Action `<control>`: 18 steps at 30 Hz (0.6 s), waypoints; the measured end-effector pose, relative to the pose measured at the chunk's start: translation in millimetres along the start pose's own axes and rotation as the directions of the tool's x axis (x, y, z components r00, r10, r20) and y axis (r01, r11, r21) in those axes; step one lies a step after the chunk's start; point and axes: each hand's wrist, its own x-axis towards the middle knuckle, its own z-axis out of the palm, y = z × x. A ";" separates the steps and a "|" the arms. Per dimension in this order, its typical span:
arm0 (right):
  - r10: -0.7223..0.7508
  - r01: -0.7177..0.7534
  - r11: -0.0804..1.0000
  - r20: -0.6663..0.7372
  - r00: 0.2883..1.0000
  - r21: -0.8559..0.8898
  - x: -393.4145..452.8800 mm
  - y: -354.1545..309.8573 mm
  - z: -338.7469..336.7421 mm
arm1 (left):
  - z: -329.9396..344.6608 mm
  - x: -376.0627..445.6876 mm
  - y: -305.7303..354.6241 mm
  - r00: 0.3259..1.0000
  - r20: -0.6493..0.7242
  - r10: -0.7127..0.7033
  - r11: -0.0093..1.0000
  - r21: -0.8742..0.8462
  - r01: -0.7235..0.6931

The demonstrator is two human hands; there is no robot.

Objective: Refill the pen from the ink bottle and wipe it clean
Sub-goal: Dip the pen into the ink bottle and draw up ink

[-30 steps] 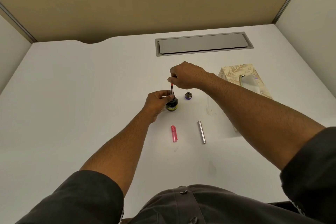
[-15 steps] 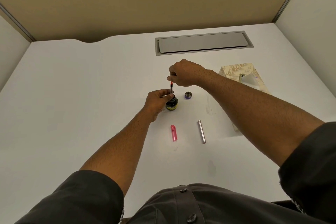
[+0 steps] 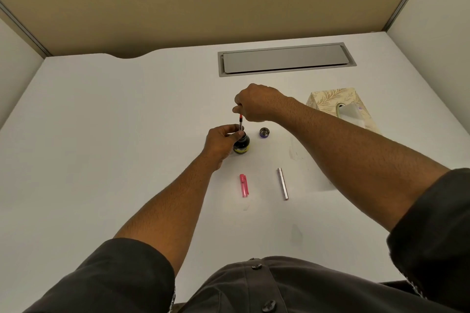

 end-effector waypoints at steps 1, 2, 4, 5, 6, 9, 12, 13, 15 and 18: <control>0.000 0.000 1.000 -0.003 1.000 -0.007 -0.2 0.1 0.0 | 0.1 -0.2 0.2 1.000 -0.002 -0.001 1.000 -0.002 0.001; 0.001 -0.001 1.000 -0.007 1.000 -0.017 0.0 0.5 0.4 | 0.3 -0.3 0.2 1.000 -0.003 -0.002 1.000 -0.003 0.002; 0.013 -0.014 0.999 -0.019 1.000 -0.038 -0.3 1.2 1.4 | 0.7 -0.2 -0.4 1.000 -0.005 -0.001 1.000 0.000 0.001; 0.023 -0.025 0.999 -0.028 0.999 -0.049 -0.7 1.0 1.5 | 0.8 0.0 -0.7 1.000 -0.006 -0.001 1.000 0.003 0.001; 0.032 -0.034 0.998 -0.036 0.999 -0.059 -0.6 0.8 1.6 | 0.8 0.3 -1.0 1.000 -0.007 0.000 1.000 0.005 0.000; 0.045 -0.048 0.997 -0.043 0.998 -0.068 -0.4 -0.3 0.3 | 0.8 0.9 -1.0 1.000 -0.008 0.000 1.000 0.010 0.001; 0.044 -0.045 0.998 -0.018 0.999 -0.041 -1.4 0.7 -2.1 | 1.1 0.9 -1.1 1.000 -0.006 -0.001 1.000 0.008 0.001; 0.033 -0.033 0.999 -0.008 0.999 -0.032 -2.4 1.2 -3.0 | 1.1 0.6 -1.1 1.000 -0.006 -0.001 1.000 0.001 0.001; 0.007 -0.006 1.000 0.005 1.000 -0.006 -4.4 1.4 -4.1 | 1.4 0.0 -1.2 1.000 -0.008 -0.005 1.000 -0.007 0.005; -0.009 0.009 1.000 0.008 1.000 -0.002 -6.0 0.5 -5.3 | 1.7 -0.5 -0.6 1.000 -0.010 -0.007 1.000 -0.007 0.007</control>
